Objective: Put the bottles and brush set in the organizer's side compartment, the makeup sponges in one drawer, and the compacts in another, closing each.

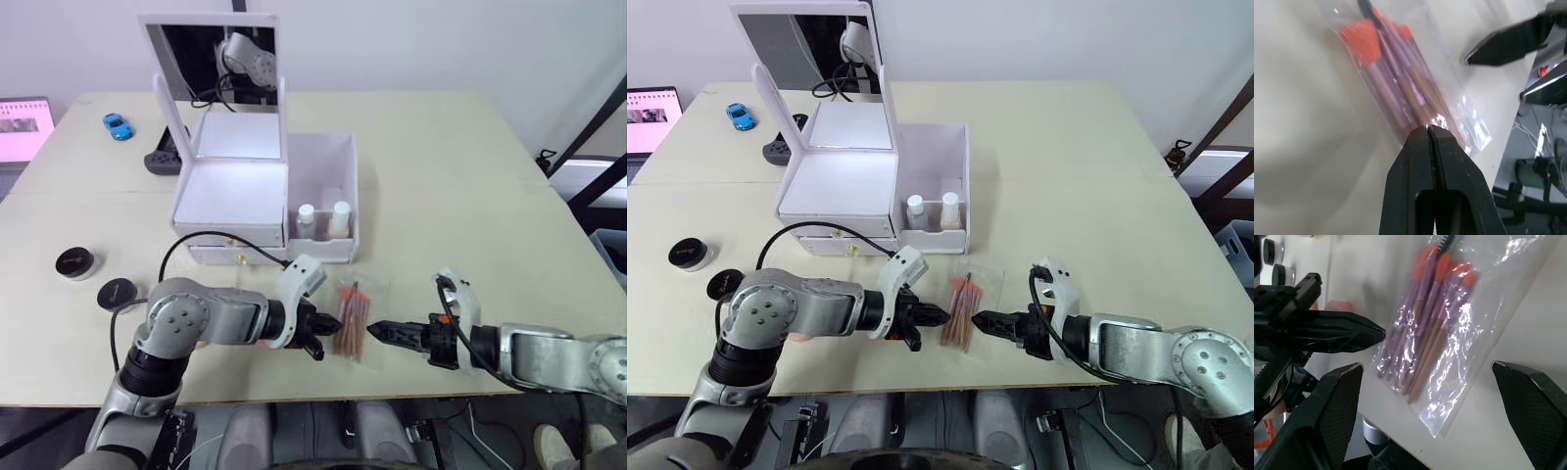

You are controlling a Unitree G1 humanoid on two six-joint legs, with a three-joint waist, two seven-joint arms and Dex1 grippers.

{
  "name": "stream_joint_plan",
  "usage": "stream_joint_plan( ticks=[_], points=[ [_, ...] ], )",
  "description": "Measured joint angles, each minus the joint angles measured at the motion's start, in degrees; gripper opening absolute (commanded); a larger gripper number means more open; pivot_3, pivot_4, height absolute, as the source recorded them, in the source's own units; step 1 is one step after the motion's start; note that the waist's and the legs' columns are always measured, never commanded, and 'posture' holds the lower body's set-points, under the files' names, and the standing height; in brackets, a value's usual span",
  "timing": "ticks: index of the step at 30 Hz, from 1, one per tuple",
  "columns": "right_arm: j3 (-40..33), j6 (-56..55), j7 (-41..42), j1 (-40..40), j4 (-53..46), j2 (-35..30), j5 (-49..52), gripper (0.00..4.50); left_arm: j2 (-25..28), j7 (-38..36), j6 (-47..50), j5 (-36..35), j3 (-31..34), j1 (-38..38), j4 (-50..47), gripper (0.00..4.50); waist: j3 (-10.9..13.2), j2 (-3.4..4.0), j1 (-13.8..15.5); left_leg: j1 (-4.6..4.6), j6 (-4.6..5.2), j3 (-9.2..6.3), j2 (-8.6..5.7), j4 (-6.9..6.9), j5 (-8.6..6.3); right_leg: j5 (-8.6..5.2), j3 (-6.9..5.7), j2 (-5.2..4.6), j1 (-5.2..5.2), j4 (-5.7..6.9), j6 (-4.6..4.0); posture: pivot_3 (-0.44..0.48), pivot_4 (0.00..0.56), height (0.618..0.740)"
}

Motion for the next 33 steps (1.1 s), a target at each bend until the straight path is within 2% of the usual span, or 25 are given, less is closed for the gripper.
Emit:
stream_joint_plan(
  ticks=[13,20,23,30,31,33],
  points=[
    [3.9,3.0,-1.9,-7.0,7.2,12.1,0.5,4.50,-2.9,0.2,3.8,6.6,0.1,0.3,0.0,0.04,-0.2,-0.12,-0.2,0.04,0.00,-0.07,0.01,-0.01,0.00,0.01,0.00,0.06,0.02,0.01,-0.01,0.000,0.150,0.725],
    [4.6,4.0,-1.3,-7.8,9.5,13.7,1.1,4.50,-4.2,-2.0,5.6,10.3,0.2,-0.3,-0.4,0.04,-0.4,-0.11,-0.2,0.04,0.00,-0.07,0.01,-0.03,0.00,0.00,0.00,0.06,0.02,0.01,-0.01,0.000,0.150,0.725],
    [4.6,4.4,-0.6,-7.9,10.3,13.6,0.4,3.65,-4.7,-3.1,6.3,11.9,0.4,-0.5,-0.5,0.00,-0.4,-0.12,-0.1,0.04,0.00,-0.08,0.01,-0.03,0.00,0.00,0.00,0.06,0.02,0.00,0.00,0.000,0.150,0.725],
    [4.6,6.8,2.3,-7.9,13.1,13.7,-4.9,0.16,-4.3,-6.3,6.4,15.4,0.4,-1.0,-1.0,0.00,-0.4,-0.11,-0.2,0.02,0.00,-0.08,0.01,-0.06,0.00,0.00,-0.01,0.06,-0.02,0.00,0.00,0.000,0.150,0.725],
    [4.5,7.1,3.1,-8.3,13.1,14.0,-5.1,0.02,-3.9,-6.8,6.4,15.7,0.4,-1.0,-1.1,0.00,-0.4,-0.11,-0.2,0.02,0.00,-0.08,0.01,-0.06,0.00,0.00,-0.01,0.06,-0.02,0.00,0.00,0.000,0.150,0.725],
    [4.3,7.6,4.1,-8.6,13.5,14.0,-6.0,0.02,-3.3,-8.0,6.4,16.4,0.5,-1.2,-1.2,0.00,-0.4,-0.10,-0.2,0.01,0.00,-0.09,0.01,-0.06,0.00,0.00,-0.01,0.06,-0.03,0.00,0.00,0.000,0.150,0.725]
  ],
)
